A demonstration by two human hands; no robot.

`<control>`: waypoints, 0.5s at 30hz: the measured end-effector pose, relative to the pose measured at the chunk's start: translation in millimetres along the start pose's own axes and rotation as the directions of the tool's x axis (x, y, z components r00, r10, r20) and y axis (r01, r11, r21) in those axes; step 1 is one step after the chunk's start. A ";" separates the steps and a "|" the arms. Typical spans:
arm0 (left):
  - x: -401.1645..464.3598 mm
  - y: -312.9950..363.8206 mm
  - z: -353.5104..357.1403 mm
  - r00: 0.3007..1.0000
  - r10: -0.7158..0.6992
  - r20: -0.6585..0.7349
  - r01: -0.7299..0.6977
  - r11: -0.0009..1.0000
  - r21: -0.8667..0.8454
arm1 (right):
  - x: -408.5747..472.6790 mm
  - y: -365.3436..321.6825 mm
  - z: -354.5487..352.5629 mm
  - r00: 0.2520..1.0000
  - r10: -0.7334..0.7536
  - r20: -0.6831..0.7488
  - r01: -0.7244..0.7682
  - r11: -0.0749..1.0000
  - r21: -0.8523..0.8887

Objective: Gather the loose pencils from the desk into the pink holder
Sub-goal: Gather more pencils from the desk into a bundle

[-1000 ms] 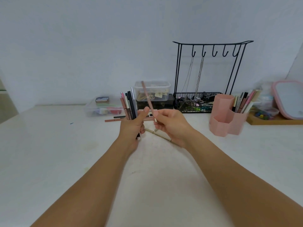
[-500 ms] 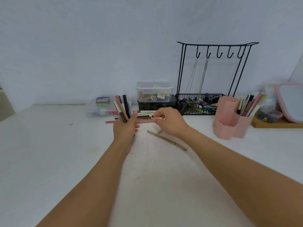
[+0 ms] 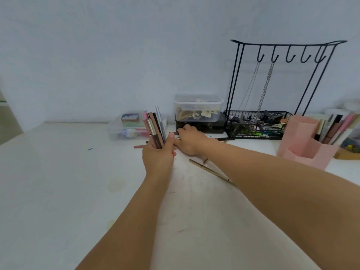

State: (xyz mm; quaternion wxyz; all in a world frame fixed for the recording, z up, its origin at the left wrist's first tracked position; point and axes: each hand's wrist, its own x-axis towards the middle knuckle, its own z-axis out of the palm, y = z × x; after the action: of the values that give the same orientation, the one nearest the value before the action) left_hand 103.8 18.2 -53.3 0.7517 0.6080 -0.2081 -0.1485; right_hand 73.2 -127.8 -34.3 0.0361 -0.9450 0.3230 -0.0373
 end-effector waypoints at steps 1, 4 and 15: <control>-0.2 0.2 0.3 1.000 0.003 0.003 -0.003 1.000 0.003 | 2.2 -2.0 1.3 1.000 0.023 -0.001 -0.023 1.000 -0.002; -0.3 1.4 -0.3 1.000 0.003 -0.001 -0.003 1.000 0.002 | 3.4 -5.7 5.3 0.996 0.083 -0.015 -0.083 0.996 0.020; -11.1 14.6 -1.6 1.000 -0.020 -0.008 0.020 0.997 0.072 | -47.8 32.6 -6.5 0.999 0.008 -0.033 0.001 0.960 0.279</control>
State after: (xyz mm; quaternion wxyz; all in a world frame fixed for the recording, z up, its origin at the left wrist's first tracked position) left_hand 94.5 28.0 -40.8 0.7284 0.6374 -0.2045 -0.1461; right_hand 15.0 -124.5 -33.1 0.1637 -0.9291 0.3167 -0.0981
